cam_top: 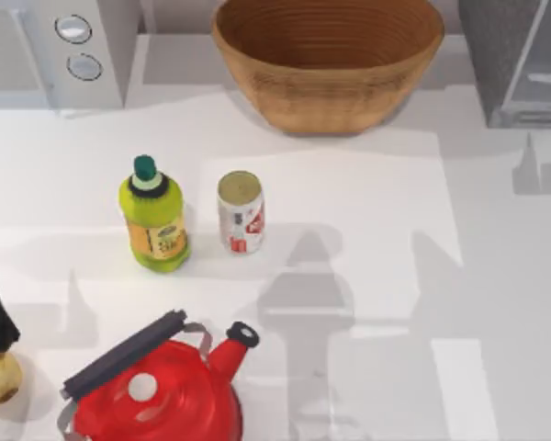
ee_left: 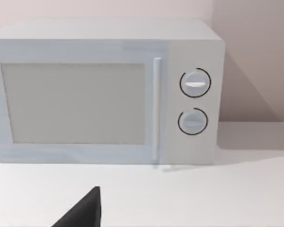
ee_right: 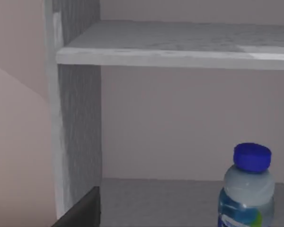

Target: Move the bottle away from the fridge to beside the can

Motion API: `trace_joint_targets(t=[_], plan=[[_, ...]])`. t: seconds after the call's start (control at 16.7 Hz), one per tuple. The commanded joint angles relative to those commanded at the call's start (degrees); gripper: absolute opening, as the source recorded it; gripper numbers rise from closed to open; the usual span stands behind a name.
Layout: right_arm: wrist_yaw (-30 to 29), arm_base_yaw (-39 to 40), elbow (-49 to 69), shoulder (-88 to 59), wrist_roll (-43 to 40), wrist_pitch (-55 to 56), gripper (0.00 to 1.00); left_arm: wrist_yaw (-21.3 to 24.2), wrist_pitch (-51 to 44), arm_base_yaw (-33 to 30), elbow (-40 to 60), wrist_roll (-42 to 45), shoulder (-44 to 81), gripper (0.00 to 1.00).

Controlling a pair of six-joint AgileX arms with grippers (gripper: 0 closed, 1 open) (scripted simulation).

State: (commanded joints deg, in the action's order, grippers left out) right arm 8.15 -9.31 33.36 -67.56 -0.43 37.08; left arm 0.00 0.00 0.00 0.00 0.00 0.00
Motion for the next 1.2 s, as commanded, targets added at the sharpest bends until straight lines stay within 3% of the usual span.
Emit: trace_joint_targets(t=[0.3,0.54,0.78,1.2], plan=[[3.4,-3.9,13.9,-33.0,-0.2,15.4,1.00,0.0,0.0,0.0,0.0,0.0,0.0,1.00],[5.4,-6.2,22.1,-50.5,-0.3,24.6,1.00,0.0,0.0,0.0,0.0,0.0,0.0,1.00],[6.4,-7.3,26.1,-58.4,-0.3,29.1,1.00,0.0,0.0,0.0,0.0,0.0,0.0,1.00],[6.2,-7.0,27.0,-59.1,-0.4,28.8,1.00,0.0,0.0,0.0,0.0,0.0,0.0,1.00]])
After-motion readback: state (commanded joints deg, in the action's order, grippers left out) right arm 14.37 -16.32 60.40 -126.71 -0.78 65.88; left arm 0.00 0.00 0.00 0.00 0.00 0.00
